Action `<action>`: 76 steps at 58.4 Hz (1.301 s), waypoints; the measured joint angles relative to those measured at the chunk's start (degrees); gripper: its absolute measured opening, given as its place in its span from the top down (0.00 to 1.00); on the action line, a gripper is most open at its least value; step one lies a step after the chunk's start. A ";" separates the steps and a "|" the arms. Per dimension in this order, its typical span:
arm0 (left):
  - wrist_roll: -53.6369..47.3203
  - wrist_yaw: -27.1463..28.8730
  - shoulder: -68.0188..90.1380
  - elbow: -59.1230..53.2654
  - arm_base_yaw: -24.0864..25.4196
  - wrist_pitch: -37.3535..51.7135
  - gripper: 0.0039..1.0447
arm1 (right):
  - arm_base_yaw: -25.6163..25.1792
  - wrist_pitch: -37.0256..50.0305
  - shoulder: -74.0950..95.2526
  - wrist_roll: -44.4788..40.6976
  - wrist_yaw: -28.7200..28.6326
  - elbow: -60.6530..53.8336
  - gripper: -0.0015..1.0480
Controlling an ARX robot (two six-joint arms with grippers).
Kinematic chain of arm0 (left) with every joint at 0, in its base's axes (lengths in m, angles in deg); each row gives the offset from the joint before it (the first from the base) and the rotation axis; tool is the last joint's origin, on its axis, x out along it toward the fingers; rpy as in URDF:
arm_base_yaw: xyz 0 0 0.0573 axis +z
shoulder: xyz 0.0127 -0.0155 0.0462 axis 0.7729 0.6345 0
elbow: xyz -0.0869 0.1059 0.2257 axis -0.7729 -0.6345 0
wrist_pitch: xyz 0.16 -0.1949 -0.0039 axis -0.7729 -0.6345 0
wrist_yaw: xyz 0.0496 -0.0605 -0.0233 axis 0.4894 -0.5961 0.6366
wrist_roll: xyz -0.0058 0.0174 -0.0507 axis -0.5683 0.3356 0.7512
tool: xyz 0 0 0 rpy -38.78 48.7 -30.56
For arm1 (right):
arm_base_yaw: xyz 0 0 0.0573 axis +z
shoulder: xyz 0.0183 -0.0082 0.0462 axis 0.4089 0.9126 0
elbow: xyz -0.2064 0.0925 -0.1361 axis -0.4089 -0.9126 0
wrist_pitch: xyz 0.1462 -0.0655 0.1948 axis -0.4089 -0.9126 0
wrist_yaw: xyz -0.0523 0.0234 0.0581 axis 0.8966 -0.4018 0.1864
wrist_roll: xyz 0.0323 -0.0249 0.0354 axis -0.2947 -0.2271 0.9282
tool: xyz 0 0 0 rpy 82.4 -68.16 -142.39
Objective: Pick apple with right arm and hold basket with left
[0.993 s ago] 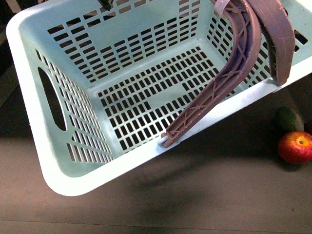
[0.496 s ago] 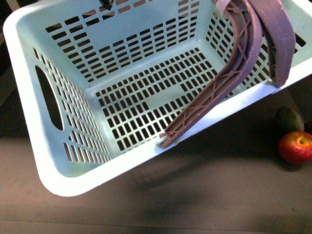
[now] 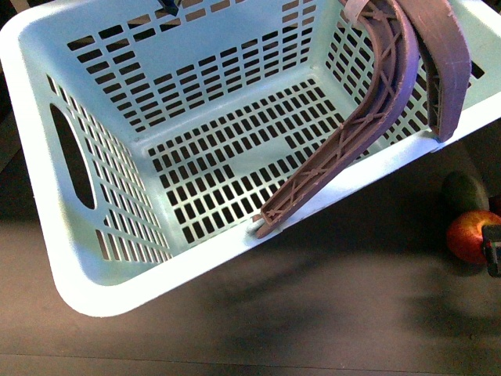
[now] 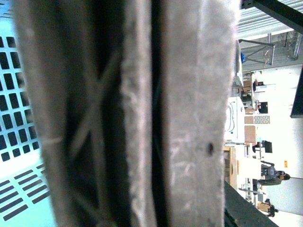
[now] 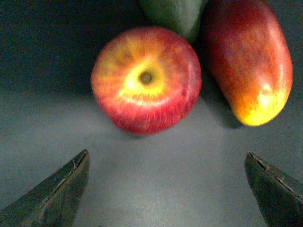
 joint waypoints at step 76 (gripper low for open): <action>0.00 -0.02 0.00 0.00 0.00 0.00 0.74 | 2.91 -6.60 12.20 1.90 0.72 15.10 0.24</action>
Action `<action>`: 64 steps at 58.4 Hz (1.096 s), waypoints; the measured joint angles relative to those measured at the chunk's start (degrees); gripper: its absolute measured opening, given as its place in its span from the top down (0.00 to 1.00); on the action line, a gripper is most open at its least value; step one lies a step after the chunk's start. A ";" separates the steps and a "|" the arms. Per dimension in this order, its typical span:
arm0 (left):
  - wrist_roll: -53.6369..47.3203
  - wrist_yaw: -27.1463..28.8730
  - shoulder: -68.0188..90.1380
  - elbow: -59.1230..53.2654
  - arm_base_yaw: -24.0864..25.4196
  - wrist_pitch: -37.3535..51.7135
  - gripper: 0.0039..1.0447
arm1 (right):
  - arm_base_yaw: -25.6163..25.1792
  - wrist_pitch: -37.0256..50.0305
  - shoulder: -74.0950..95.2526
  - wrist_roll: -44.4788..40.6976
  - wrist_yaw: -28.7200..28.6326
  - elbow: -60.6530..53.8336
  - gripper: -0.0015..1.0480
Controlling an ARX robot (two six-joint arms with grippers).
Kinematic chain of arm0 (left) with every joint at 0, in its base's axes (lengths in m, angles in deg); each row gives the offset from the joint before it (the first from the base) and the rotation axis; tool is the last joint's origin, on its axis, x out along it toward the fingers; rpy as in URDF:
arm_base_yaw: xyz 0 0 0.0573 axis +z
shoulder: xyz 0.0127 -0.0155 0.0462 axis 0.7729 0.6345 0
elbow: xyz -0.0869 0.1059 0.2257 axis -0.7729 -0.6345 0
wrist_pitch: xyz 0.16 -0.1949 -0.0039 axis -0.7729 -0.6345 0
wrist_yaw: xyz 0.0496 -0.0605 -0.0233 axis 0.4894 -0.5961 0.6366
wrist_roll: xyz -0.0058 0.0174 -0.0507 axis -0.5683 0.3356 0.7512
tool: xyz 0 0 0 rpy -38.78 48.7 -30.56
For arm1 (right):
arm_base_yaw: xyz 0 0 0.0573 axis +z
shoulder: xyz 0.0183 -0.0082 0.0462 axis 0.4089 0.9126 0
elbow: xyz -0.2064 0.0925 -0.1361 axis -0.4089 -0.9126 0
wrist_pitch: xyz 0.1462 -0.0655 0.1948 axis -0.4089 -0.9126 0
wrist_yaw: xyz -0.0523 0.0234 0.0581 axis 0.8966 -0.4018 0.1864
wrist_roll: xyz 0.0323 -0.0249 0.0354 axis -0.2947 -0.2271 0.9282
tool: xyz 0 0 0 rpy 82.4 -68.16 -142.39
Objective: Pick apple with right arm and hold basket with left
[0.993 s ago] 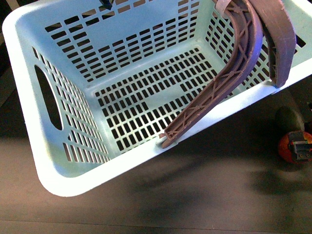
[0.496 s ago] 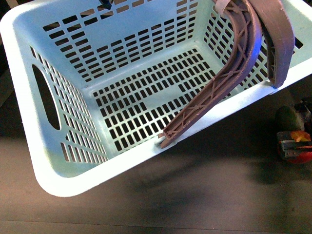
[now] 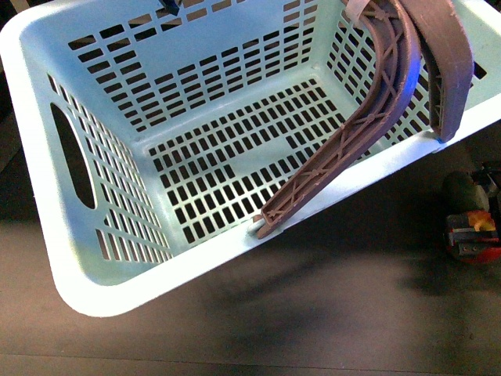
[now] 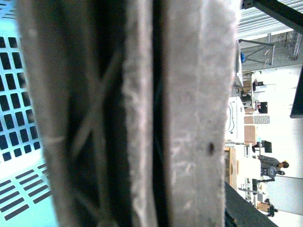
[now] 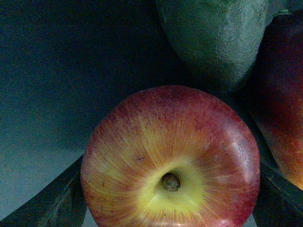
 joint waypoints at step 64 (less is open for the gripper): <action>0.00 0.04 0.00 0.00 0.00 0.00 0.74 | 20.44 -8.31 -68.78 7.58 -6.93 -16.06 0.24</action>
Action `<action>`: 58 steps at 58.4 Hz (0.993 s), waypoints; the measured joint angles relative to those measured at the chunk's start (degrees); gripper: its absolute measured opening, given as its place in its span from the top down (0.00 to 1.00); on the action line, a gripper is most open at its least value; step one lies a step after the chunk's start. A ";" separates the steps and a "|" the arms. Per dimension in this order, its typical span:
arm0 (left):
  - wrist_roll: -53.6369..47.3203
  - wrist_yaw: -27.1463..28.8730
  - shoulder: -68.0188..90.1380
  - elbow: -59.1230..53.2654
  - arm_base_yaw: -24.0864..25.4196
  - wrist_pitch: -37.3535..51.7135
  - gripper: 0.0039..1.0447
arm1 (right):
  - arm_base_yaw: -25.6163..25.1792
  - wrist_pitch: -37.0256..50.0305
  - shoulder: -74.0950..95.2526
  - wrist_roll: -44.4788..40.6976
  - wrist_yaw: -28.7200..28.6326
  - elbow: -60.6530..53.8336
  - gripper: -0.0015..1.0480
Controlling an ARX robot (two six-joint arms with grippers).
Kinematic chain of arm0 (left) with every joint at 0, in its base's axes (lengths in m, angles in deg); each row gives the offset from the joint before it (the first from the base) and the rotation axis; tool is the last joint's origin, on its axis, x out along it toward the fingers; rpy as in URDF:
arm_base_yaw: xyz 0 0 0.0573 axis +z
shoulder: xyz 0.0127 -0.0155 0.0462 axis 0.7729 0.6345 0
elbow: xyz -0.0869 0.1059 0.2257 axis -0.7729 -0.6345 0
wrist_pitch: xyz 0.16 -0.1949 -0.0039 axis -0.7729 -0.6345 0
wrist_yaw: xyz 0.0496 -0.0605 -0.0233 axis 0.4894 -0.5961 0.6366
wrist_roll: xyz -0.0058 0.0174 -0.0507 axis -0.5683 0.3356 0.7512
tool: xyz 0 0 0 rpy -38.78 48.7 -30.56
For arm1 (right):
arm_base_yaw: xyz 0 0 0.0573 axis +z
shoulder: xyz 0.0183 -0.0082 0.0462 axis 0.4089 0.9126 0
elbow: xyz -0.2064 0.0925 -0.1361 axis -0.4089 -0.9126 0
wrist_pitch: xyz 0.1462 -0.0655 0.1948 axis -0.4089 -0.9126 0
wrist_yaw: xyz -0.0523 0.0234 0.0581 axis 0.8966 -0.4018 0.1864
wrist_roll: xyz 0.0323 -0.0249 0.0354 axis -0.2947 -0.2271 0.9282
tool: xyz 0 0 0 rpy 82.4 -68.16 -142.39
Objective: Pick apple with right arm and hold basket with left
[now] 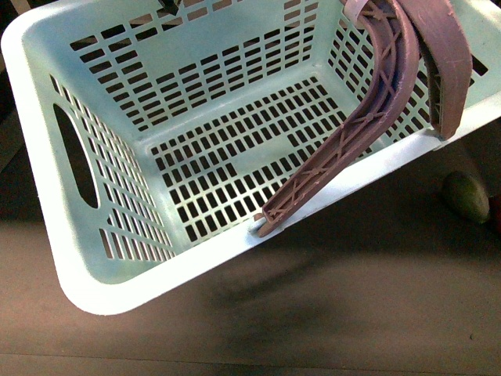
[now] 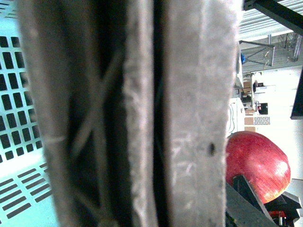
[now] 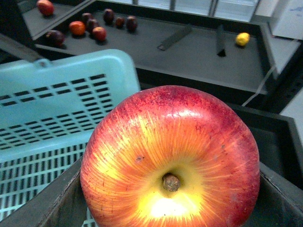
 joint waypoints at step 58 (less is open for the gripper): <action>0.28 -0.57 0.63 0.00 -0.07 0.00 0.74 | 2.16 1.95 -6.56 2.10 20.04 -2.64 0.08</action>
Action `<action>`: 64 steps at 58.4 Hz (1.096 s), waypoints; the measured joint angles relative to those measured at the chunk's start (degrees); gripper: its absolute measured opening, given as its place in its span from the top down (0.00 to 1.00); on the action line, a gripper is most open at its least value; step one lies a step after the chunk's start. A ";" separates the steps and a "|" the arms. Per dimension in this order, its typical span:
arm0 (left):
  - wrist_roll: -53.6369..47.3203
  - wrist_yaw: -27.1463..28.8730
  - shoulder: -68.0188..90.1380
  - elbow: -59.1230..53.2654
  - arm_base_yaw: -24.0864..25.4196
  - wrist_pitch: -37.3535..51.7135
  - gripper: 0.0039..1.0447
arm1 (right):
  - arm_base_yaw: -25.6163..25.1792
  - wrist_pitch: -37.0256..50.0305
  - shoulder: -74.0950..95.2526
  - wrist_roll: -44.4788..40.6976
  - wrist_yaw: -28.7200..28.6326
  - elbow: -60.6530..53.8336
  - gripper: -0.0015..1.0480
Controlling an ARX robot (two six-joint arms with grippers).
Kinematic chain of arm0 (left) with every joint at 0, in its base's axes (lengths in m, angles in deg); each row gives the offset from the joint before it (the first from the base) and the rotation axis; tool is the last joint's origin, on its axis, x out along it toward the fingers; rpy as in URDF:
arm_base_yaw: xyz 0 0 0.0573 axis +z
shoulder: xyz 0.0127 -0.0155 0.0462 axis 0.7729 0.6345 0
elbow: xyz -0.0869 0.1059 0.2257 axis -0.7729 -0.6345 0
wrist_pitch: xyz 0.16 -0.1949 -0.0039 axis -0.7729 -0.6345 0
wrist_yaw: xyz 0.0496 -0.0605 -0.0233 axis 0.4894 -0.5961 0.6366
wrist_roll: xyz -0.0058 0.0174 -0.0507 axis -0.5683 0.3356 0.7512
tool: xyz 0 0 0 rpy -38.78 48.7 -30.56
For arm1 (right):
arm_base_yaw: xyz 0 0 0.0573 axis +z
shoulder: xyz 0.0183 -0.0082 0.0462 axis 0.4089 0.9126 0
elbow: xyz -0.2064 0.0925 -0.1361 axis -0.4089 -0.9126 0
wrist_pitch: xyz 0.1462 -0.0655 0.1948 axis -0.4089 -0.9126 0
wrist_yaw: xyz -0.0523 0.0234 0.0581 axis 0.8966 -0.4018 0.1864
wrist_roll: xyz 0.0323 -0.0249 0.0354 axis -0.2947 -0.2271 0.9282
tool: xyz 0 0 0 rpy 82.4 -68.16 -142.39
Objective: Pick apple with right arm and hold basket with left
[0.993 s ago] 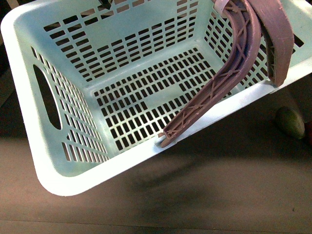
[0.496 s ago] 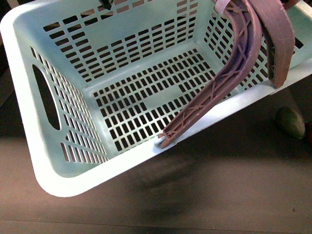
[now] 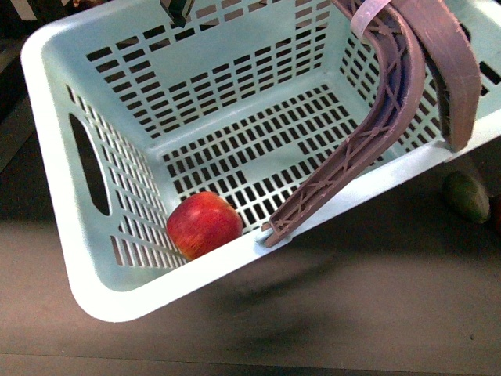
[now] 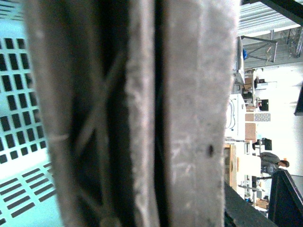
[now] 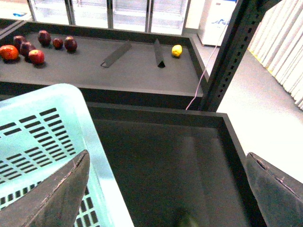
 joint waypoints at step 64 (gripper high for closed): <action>-0.44 0.61 0.00 0.00 0.02 0.00 0.75 | -12.15 12.22 -27.23 4.35 -15.87 -33.68 0.98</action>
